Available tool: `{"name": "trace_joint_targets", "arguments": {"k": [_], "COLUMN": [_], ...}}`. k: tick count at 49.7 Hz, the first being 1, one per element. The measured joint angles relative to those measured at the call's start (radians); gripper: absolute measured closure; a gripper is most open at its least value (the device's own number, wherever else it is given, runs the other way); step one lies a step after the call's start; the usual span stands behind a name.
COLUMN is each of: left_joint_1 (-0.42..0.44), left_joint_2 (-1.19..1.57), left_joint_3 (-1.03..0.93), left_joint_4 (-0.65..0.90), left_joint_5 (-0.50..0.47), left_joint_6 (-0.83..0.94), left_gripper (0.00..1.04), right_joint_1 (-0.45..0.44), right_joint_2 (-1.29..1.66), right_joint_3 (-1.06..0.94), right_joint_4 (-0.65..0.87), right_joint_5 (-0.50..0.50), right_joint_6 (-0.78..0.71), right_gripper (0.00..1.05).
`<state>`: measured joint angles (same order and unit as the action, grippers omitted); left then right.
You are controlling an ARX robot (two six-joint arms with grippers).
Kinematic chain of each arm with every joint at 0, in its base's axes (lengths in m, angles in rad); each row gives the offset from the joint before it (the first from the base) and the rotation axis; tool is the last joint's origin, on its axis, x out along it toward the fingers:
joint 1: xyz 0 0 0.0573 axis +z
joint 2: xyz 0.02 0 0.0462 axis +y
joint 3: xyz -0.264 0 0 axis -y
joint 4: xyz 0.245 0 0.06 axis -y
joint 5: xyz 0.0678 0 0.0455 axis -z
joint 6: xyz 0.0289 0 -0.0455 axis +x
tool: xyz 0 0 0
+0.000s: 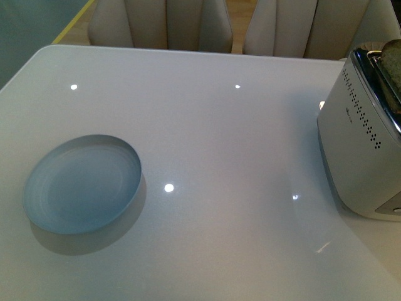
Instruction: Left arm holds plate, right arm toasts bread
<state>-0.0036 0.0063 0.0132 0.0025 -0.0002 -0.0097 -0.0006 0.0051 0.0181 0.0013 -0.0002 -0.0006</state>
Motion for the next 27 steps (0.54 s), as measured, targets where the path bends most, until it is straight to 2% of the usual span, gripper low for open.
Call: {"name": "trace_joint_targets", "arguments": {"k": [27], "left_joint_1": [0.0], "left_joint_2": [0.0], "left_joint_3": [0.0], "left_joint_4": [0.0], "left_joint_5": [0.0], "left_joint_6": [0.0], "left_gripper": [0.07], "right_joint_1": [0.0], "right_joint_2": [0.0], "right_joint_3": [0.0], "right_joint_4": [0.0], "right_joint_5": [0.0], "right_joint_6": [0.0], "right_gripper": [0.09]}}
